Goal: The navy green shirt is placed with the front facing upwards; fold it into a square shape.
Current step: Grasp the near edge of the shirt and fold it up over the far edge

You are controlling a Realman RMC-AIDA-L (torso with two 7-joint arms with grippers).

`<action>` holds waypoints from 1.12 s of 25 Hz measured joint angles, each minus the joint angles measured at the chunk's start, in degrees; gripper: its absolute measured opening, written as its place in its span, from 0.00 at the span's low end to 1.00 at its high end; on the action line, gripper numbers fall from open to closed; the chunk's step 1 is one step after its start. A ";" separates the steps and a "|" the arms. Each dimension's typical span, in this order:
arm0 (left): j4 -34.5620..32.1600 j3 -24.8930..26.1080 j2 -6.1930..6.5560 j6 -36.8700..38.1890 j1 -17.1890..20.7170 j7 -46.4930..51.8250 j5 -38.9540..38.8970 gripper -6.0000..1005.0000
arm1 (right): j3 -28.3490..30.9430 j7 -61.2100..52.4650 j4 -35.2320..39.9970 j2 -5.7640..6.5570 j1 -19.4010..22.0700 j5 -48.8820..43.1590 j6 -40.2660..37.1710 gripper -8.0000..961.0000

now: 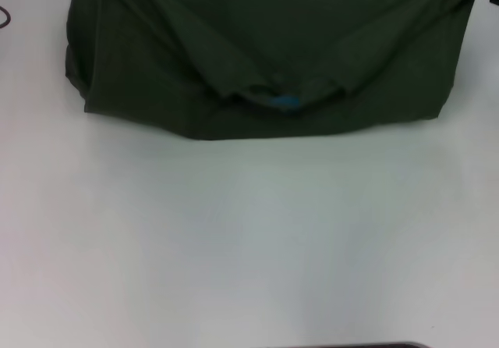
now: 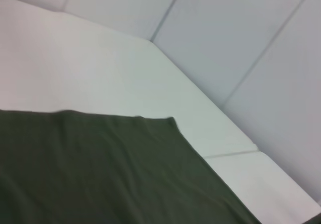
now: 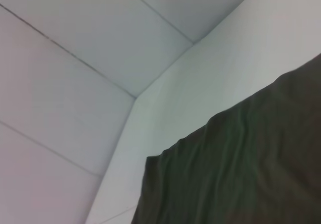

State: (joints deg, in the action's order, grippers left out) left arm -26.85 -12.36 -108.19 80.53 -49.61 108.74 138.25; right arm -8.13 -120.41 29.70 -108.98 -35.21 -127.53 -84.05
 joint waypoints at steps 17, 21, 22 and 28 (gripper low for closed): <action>0.41 -1.41 -0.90 -10.72 -1.50 -1.37 -3.50 0.00 | -2.26 -1.76 0.61 0.06 -4.87 0.79 8.33 0.06; 0.40 -1.43 -1.00 -12.52 -1.54 -1.39 -3.75 0.00 | -2.53 -2.03 0.62 0.45 -5.07 2.12 9.55 0.06; 0.40 -1.45 -1.04 -13.03 -1.54 -1.39 -3.76 0.00 | -2.62 -2.10 0.62 0.50 -5.13 2.31 9.81 0.06; 0.40 -2.04 -1.34 -15.72 -1.80 -1.41 -3.87 0.00 | -2.95 -2.32 0.62 0.61 -5.70 3.16 11.08 0.06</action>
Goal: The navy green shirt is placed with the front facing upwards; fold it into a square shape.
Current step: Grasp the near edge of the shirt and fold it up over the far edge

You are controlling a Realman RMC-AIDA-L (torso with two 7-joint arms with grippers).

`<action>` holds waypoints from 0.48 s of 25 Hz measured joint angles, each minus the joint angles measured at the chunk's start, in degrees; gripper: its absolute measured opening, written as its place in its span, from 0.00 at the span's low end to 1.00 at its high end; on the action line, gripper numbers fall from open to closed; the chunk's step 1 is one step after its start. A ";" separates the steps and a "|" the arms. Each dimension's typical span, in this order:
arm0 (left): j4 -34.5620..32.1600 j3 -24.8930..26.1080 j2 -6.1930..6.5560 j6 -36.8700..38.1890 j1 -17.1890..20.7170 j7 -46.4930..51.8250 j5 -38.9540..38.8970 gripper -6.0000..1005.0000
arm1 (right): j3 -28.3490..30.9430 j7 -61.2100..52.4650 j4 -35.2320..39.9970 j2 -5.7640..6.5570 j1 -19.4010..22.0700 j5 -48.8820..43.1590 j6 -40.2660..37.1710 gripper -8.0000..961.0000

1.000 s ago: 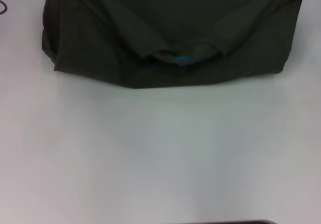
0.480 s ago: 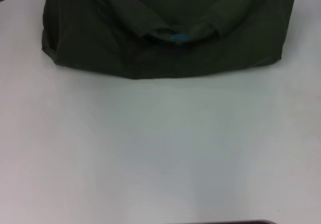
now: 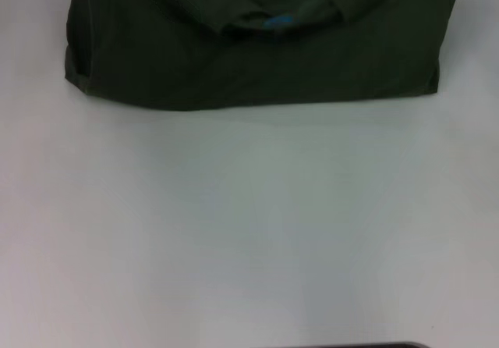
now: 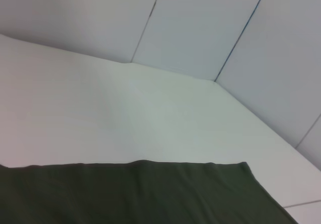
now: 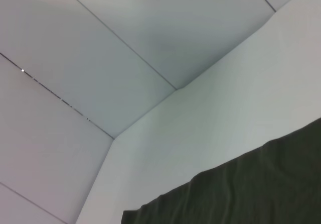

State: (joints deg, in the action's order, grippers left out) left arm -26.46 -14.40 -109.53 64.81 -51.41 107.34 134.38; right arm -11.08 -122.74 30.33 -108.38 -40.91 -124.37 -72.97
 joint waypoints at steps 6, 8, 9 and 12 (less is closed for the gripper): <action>0.00 -0.63 -0.69 -2.60 -0.08 -0.53 -0.08 0.00 | -0.75 0.30 -0.44 -0.49 -0.36 0.02 2.41 0.06; 0.00 -0.66 -1.05 -3.27 -0.12 -0.83 -0.11 0.00 | -1.39 0.42 -0.61 -0.89 -0.47 0.02 3.53 0.06; 0.00 -0.71 -1.32 -3.89 -0.14 -0.93 -0.11 0.00 | -1.65 0.52 -0.62 -1.10 -0.53 0.11 4.10 0.06; 0.02 -0.81 -1.93 -5.41 -0.17 -1.22 -0.11 0.00 | -2.56 0.84 -0.59 -1.77 -0.68 1.14 5.50 0.06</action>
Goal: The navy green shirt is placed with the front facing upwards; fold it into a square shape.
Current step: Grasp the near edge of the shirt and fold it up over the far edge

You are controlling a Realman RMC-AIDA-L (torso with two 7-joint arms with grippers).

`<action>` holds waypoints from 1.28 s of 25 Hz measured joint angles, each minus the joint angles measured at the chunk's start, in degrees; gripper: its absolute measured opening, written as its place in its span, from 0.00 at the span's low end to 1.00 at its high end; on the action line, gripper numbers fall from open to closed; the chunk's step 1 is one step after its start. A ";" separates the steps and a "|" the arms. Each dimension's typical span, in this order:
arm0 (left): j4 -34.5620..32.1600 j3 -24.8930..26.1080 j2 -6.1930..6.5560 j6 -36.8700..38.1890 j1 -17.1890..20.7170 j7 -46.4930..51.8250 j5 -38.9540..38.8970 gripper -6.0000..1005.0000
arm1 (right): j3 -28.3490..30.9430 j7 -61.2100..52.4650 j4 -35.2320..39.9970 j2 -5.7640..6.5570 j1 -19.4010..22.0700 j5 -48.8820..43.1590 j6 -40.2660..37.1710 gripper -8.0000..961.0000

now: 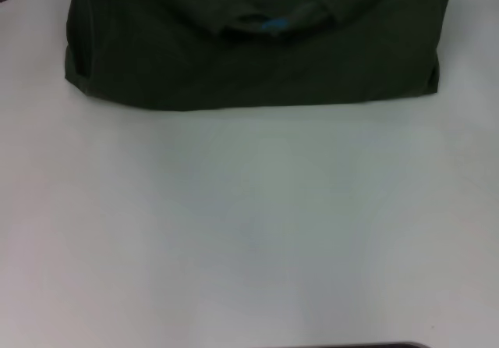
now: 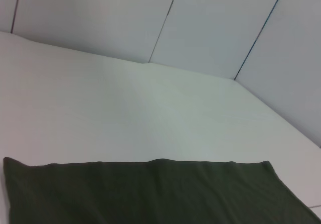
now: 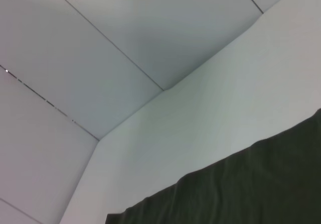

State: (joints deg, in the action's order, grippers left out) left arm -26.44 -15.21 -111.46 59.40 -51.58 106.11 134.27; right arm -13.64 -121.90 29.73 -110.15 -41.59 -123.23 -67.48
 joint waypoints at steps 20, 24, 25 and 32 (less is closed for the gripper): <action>0.30 0.06 -3.94 -6.72 1.26 -2.40 -3.58 0.00 | -3.57 1.71 -0.20 -2.90 -0.13 4.06 4.85 0.11; -0.83 0.03 -6.25 -7.43 2.15 -6.11 -5.60 0.04 | -6.96 1.78 -0.48 -3.33 -0.42 4.06 6.02 0.12; -0.73 0.01 -6.41 -7.55 2.17 -6.48 -5.77 0.05 | -7.93 1.70 -0.62 -3.42 -0.64 4.06 6.42 0.12; -0.82 -0.73 -7.66 -11.72 2.43 -6.27 -6.27 0.31 | -10.62 1.18 -0.87 -4.26 -2.06 4.06 10.41 0.27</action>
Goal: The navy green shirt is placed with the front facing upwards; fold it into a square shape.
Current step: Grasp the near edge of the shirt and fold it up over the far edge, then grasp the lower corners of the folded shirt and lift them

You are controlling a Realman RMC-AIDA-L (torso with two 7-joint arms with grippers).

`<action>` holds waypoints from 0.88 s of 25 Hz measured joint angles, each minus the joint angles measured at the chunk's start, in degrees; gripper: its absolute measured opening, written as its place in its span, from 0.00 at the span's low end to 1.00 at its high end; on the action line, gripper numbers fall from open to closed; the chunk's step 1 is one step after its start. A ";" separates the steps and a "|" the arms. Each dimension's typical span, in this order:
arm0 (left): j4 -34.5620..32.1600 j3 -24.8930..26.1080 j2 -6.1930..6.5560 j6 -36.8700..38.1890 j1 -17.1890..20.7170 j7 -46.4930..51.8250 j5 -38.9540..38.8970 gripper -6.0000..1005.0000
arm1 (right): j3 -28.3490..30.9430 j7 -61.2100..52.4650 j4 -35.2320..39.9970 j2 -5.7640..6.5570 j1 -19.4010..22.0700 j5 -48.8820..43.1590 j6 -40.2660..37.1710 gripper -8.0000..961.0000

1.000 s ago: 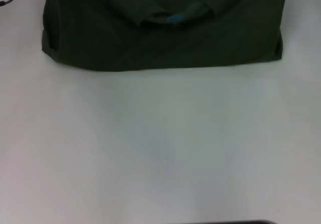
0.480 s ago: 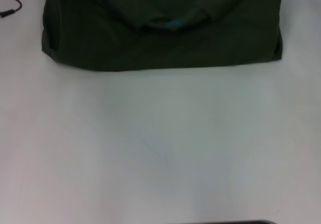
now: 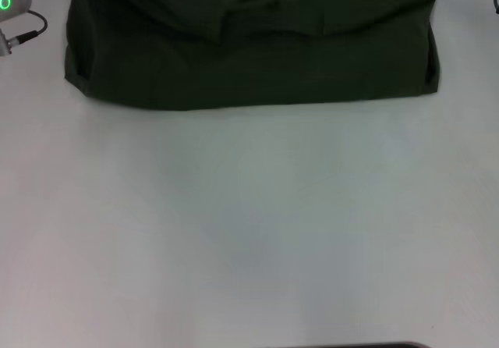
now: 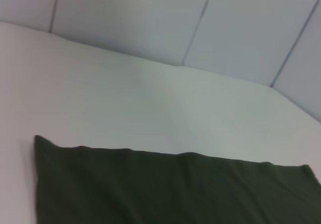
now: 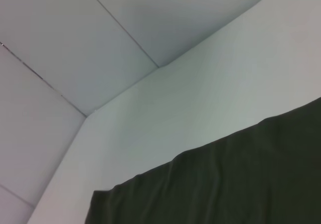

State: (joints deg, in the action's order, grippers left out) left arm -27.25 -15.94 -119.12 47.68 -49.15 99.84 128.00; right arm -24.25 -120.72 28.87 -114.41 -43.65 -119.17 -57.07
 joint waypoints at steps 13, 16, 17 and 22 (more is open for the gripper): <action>-3.05 -0.08 -0.23 4.23 2.74 0.73 -4.72 0.79 | -0.16 1.09 0.57 0.13 1.22 2.25 -1.98 0.74; -4.98 -1.07 0.02 10.13 4.29 2.41 -4.88 0.87 | -0.16 1.61 0.94 0.82 2.44 2.28 -6.22 0.78; -5.80 -1.93 0.19 11.95 4.90 3.13 -4.88 0.90 | -0.17 1.79 1.20 1.17 3.05 2.28 -8.04 0.78; -11.88 -7.45 0.54 22.90 8.74 8.18 -4.88 0.90 | -0.15 1.00 1.83 2.98 7.25 2.23 -16.32 0.78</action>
State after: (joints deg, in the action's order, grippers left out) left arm -39.13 -23.39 -118.58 70.58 -40.41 108.02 123.13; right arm -24.41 -119.71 30.69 -111.43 -36.40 -116.94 -73.39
